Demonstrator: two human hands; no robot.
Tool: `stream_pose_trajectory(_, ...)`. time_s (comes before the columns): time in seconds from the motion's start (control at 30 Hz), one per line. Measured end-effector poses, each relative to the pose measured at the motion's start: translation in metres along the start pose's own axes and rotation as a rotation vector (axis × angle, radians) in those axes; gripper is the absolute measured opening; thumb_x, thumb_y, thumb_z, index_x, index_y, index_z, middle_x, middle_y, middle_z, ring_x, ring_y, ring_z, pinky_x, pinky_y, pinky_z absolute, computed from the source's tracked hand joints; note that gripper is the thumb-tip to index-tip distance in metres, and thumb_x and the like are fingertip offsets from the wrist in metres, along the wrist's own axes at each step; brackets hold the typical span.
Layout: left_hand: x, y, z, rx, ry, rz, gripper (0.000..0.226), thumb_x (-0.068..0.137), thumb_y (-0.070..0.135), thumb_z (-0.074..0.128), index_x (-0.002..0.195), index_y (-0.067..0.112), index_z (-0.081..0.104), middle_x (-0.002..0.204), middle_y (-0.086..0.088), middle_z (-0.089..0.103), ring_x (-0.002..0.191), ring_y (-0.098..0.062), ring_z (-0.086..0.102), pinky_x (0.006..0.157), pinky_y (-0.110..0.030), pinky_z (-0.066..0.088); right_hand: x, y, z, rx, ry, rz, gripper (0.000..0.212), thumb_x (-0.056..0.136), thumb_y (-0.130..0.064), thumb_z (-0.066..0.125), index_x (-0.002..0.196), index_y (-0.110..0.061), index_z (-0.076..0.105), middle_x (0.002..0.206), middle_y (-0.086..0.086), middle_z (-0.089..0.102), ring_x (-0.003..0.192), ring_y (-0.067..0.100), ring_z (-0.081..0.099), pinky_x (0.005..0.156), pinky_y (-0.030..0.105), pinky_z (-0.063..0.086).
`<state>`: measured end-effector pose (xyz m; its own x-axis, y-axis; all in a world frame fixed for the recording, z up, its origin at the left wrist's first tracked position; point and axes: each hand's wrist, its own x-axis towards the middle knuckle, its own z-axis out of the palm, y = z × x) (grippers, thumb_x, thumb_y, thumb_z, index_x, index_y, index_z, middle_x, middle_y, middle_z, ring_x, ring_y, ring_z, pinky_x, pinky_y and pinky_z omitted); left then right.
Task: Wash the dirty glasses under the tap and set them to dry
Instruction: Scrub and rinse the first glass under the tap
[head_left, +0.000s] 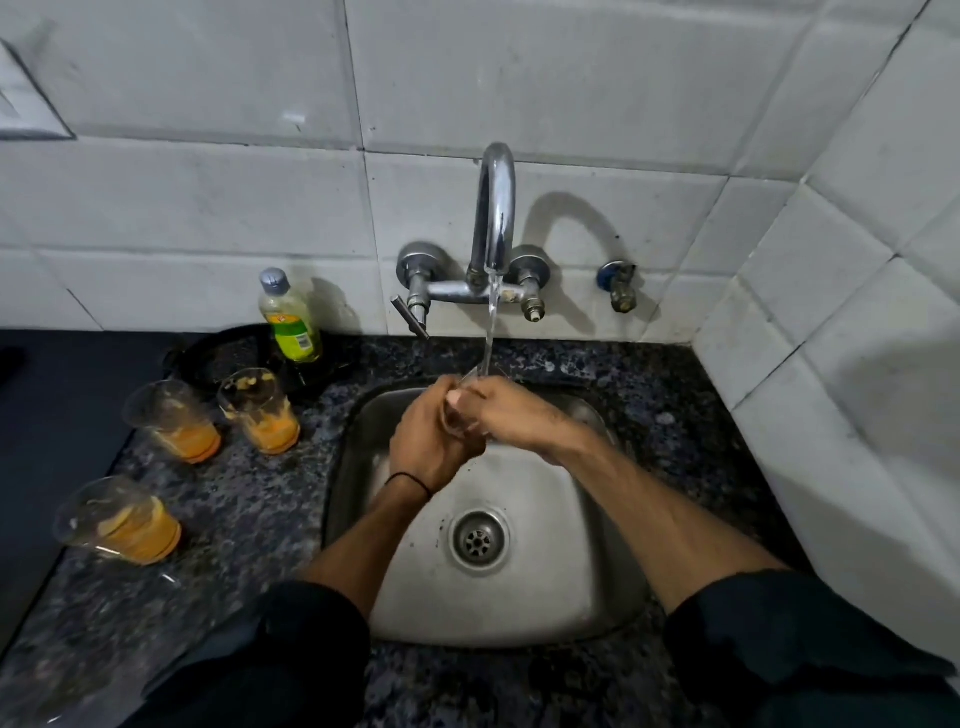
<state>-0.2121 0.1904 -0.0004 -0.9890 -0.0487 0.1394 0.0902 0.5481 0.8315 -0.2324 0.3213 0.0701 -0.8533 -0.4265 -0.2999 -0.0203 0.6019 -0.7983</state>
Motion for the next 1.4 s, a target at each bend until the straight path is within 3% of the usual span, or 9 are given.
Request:
stream_pose_trajectory(0.23,0.026,-0.02,-0.035,-0.362,-0.522,-0.079,0.078,0.072,-0.021,0.069,0.136,0.02,0.047,0.121,-0.002,0.064,0.106,-0.015,0.064,0.079,-0.023,0.055,-0.017,-0.012,-0.014,-0.647,-0.029,-0.141,0.017,0.093,-0.019,0.054,0.078,-0.015,0.061,0.083,0.006,0.067,0.08,0.024,0.062,0.078,0.037,0.049)
stream_pose_trajectory(0.37,0.064,0.004,-0.052,-0.383,-0.152,-0.292,0.015,0.094,0.011,0.063,0.108,0.009,0.069,0.102,-0.012,0.07,0.092,-0.023,0.064,0.076,-0.038,0.053,-0.02,-0.021,-0.014,-0.817,0.003,-0.216,0.032,0.091,-0.018,0.052,0.062,-0.026,0.042,0.065,-0.007,0.05,0.064,0.013,0.045,0.082,0.033,0.035)
stream_pose_trajectory(0.43,0.082,0.016,-0.05,-0.214,-0.075,-0.356,0.029,0.093,0.034,0.065,0.088,0.007,0.072,0.086,-0.011,0.071,0.079,-0.023,0.064,0.072,-0.034,0.051,-0.02,-0.022,-0.014,-0.859,-0.014,-0.217,0.035,0.093,-0.02,0.052,0.061,-0.028,0.038,0.064,-0.009,0.046,0.063,0.01,0.041,0.086,0.035,0.034)
stream_pose_trajectory(0.53,0.097,0.017,-0.045,0.128,0.052,-0.408,0.048,0.093,0.05,0.057,0.103,0.004,0.068,0.1,-0.018,0.071,0.091,-0.035,0.067,0.083,-0.041,0.054,-0.021,-0.023,-0.012,-0.914,-0.028,-0.233,0.035,0.094,-0.021,0.051,0.062,-0.028,0.038,0.068,-0.009,0.046,0.074,0.016,0.045,0.094,0.039,0.034)
stream_pose_trajectory(0.83,0.087,0.031,-0.033,0.488,0.125,-0.237,0.031,0.103,0.027,0.042,0.123,0.004,0.048,0.12,-0.02,0.061,0.111,-0.044,0.058,0.088,-0.049,0.046,-0.022,-0.016,-0.015,-0.857,0.043,-0.262,0.029,0.092,-0.022,0.052,0.064,-0.025,0.044,0.072,-0.005,0.057,0.075,0.016,0.049,0.096,0.038,0.033)
stream_pose_trajectory(0.93,0.088,0.017,-0.03,0.269,0.015,-0.359,0.033,0.095,0.031,0.054,0.115,0.006,0.057,0.109,-0.017,0.064,0.104,-0.039,0.062,0.088,-0.047,0.05,-0.017,-0.008,-0.015,-0.612,0.102,-0.203,0.015,0.087,-0.019,0.056,0.073,-0.015,0.063,0.075,-0.003,0.069,0.076,0.016,0.063,0.087,0.037,0.05)
stream_pose_trajectory(1.1,0.041,0.006,-0.014,-0.739,-0.157,-0.665,0.029,0.085,0.034,0.068,0.09,0.006,0.073,0.095,-0.017,0.074,0.083,-0.028,0.072,0.085,-0.042,0.057,-0.015,0.002,-0.014,0.016,0.234,-0.09,0.018,0.093,-0.013,0.06,0.084,-0.015,0.075,0.087,-0.002,0.077,0.088,0.012,0.072,0.089,0.036,0.056)
stream_pose_trajectory(1.23,0.015,0.015,-0.004,-1.308,-0.063,-0.522,0.019,0.091,0.02,0.063,0.1,0.004,0.066,0.097,-0.018,0.069,0.082,-0.028,0.069,0.08,-0.04,0.056,-0.021,0.013,-0.007,0.698,0.362,0.011,0.023,0.101,-0.013,0.052,0.088,-0.01,0.07,0.084,0.008,0.075,0.081,0.02,0.069,0.086,0.04,0.053)
stream_pose_trajectory(1.4,0.007,0.04,0.003,-1.016,0.17,-0.175,0.037,0.071,0.014,0.08,0.103,0.009,0.061,0.096,-0.011,0.072,0.09,-0.026,0.069,0.082,-0.039,0.056,-0.012,0.031,0.024,1.365,0.471,0.272,0.024,0.097,-0.035,0.06,0.082,-0.017,0.063,0.069,0.001,0.061,0.061,0.016,0.054,0.075,0.037,0.052)
